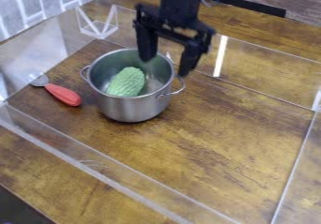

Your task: Put the green object in the silver pot

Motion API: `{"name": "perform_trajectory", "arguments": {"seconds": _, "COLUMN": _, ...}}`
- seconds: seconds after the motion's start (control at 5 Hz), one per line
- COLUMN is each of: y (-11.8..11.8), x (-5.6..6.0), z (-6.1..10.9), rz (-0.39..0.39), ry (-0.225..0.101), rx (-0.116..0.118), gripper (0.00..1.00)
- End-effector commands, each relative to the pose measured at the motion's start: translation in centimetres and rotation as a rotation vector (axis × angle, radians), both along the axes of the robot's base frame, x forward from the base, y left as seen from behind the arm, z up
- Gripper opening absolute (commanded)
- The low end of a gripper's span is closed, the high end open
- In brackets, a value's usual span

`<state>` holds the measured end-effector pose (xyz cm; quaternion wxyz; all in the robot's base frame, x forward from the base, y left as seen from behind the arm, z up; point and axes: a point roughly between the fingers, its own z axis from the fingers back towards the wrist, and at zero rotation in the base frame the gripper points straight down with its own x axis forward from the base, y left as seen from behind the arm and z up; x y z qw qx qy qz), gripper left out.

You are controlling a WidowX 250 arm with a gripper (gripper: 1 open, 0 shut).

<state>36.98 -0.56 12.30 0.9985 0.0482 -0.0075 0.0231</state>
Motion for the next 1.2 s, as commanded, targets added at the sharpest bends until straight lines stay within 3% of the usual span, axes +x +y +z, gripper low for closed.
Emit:
{"name": "perform_trajectory", "arguments": {"seconds": 0.0, "y": 0.9, "x": 0.8, "z": 2.6, "rz": 0.010, "ry": -0.067, "rx": -0.023, "gripper": 1.00}}
{"name": "perform_trajectory", "arguments": {"seconds": 0.4, "y": 1.5, "x": -0.1, "z": -1.7, "rz": 0.056, "ry": -0.034, "rx": -0.029, "gripper": 1.00}}
{"name": "perform_trajectory", "arguments": {"seconds": 0.6, "y": 1.1, "x": -0.3, "z": -1.6, "rz": 0.078, "ry": -0.054, "rx": -0.017, "gripper": 1.00}}
{"name": "perform_trajectory", "arguments": {"seconds": 0.8, "y": 0.7, "x": 1.7, "z": -0.4, "rz": 0.068, "ry": -0.070, "rx": -0.018, "gripper": 1.00}}
{"name": "perform_trajectory", "arguments": {"seconds": 1.0, "y": -0.6, "x": 2.9, "z": 1.3, "rz": 0.056, "ry": -0.087, "rx": -0.009, "gripper": 1.00}}
